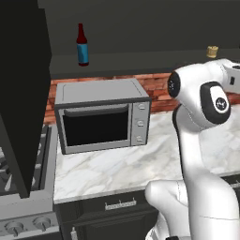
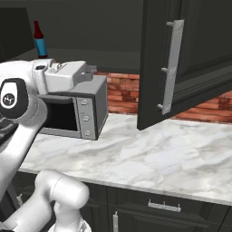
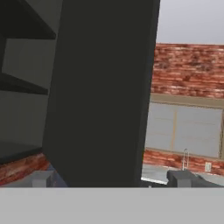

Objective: Get the candle and the beer from the cabinet and move them to the dining counter.

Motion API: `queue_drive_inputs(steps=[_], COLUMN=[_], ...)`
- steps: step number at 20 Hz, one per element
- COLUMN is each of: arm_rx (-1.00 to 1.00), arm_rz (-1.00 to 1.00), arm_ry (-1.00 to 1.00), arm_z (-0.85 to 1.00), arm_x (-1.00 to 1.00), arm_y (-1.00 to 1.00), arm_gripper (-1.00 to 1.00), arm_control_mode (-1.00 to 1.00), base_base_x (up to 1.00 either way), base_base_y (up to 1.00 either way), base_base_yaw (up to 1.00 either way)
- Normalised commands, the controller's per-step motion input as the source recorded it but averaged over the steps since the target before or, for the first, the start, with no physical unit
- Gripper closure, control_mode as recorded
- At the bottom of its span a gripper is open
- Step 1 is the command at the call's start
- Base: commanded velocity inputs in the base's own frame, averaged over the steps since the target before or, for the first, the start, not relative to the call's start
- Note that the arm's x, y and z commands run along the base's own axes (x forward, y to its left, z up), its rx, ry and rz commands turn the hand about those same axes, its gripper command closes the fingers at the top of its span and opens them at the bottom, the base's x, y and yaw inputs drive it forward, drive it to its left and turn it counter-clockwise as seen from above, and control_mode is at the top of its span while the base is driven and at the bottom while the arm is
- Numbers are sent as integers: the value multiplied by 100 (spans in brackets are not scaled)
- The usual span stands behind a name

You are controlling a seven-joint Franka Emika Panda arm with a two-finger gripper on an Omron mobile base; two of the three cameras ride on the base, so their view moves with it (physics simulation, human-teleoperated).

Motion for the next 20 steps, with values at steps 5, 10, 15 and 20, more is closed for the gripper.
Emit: queue_drive_inputs(steps=[5, 10, 15, 20], arm_rx=[0, 0, 0, 0], arm_rz=[-21, -41, -43, -24], arm_ry=[-6, -9, -9, -1], arm_z=[-1, -2, 0, 0], arm_x=[21, 16, 13, 8], arm_y=[-18, -26, -19, -28], arm_gripper=[-100, -100, -100, -100], arm_control_mode=[-100, -100, -100, -100], base_base_x=[0, 0, 0, 0], base_base_y=[0, 0, 0, 0], base_base_yaw=[0, 0, 0, 0])
